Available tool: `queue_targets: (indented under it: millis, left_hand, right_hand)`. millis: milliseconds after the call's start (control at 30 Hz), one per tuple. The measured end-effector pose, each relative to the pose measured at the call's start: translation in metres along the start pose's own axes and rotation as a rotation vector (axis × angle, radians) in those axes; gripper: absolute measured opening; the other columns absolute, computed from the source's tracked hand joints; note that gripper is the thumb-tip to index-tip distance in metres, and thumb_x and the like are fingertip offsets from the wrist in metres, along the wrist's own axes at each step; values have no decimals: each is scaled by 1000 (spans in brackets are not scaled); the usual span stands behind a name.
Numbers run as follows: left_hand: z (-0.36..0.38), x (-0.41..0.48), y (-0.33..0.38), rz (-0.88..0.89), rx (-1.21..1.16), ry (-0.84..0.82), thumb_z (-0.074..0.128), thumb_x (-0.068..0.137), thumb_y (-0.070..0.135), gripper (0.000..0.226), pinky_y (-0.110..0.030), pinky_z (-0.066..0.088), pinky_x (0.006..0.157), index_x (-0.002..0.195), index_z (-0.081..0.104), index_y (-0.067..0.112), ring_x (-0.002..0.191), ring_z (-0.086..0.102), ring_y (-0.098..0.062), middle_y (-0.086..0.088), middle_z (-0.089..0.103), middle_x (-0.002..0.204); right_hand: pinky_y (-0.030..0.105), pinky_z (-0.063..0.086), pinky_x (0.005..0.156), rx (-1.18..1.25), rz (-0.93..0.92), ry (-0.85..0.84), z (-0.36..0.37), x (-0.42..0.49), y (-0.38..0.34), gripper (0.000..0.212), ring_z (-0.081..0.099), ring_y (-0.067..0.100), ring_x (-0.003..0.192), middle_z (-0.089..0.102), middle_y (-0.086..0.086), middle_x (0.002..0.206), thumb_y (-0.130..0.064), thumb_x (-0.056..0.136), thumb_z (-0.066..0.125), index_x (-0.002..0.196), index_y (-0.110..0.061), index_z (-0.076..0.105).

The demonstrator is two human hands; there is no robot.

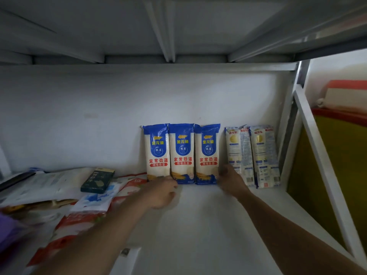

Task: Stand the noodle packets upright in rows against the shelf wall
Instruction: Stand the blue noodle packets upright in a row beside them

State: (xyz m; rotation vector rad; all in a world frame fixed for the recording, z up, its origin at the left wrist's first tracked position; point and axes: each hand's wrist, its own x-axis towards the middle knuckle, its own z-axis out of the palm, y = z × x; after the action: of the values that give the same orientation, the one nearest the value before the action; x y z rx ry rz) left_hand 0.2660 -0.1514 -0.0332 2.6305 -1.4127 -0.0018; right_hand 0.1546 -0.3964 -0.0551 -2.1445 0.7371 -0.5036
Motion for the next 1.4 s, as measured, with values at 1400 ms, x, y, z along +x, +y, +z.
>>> queue_targets:
  millis: [1400]
  left_hand:
    - [39, 65, 54, 9, -280, 286, 58, 99, 16, 61, -39, 33, 122, 154, 32, 22, 156, 17, -21, 2, 5, 171]
  right_hand:
    - [55, 47, 109, 82, 11, 420, -36, 33, 45, 77, 46, 36, 135, 43, 15, 148, -6, 87, 75, 151, -14, 34]
